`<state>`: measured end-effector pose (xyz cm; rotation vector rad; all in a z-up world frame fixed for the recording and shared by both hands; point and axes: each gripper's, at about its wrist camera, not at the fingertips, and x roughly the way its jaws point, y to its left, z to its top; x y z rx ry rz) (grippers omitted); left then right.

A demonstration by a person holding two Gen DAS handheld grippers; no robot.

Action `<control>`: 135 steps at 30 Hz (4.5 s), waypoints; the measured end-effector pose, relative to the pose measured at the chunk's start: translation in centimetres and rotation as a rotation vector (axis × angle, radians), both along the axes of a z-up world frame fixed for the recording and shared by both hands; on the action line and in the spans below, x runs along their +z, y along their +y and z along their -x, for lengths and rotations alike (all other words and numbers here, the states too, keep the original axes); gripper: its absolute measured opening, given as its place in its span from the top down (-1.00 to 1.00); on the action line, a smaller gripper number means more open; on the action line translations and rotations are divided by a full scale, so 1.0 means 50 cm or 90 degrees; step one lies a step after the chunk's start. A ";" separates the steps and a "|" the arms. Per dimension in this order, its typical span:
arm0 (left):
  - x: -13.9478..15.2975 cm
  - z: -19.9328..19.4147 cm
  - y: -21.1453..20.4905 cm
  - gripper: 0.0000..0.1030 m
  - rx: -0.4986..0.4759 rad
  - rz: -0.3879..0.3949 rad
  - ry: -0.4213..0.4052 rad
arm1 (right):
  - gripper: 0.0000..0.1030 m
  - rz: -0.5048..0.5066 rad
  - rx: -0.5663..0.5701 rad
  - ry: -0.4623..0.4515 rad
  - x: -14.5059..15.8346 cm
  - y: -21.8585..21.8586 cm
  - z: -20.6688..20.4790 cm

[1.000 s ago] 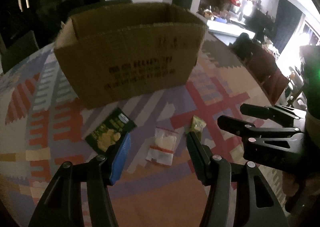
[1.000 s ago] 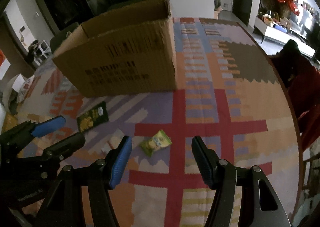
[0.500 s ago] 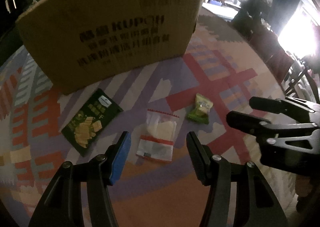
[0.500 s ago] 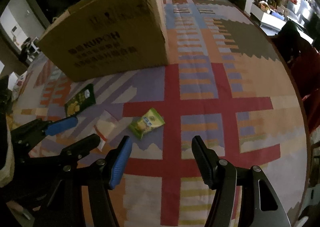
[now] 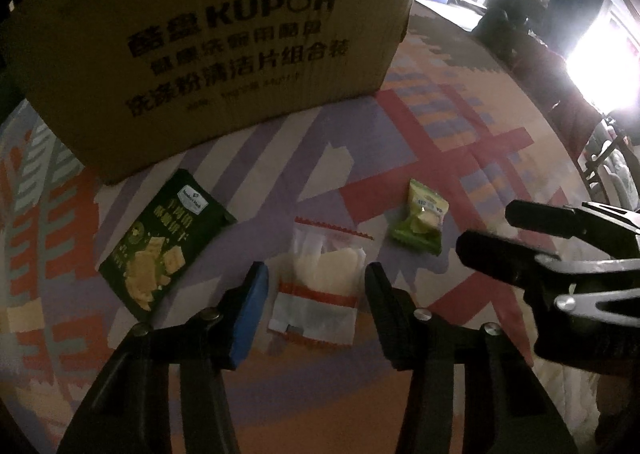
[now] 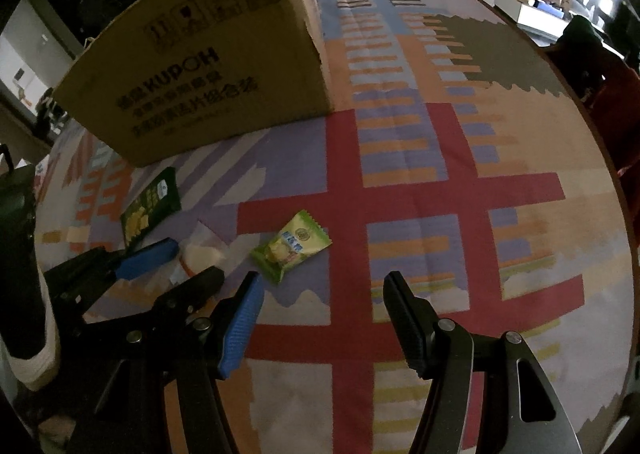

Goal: Organize snacks
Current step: 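Grasp the white bag with the left tool while the right grasps the green candy packet, then carry both snacks over the cardboard box and open both tools to drop them, then move the left tool back toward the dark green cracker packet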

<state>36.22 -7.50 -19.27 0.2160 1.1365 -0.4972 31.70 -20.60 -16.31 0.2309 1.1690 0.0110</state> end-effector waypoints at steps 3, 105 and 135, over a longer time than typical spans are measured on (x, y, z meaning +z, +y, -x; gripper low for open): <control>-0.003 -0.003 -0.005 0.07 -0.001 0.008 0.002 | -0.22 -0.002 0.000 0.002 -0.003 -0.001 -0.002; 0.407 -0.225 0.099 -0.11 0.147 0.037 -0.213 | 0.00 0.079 0.067 -0.264 0.352 0.093 -0.261; 0.290 -0.023 0.192 -0.20 0.022 0.028 -0.197 | -0.11 0.055 0.024 -0.153 0.196 0.155 -0.055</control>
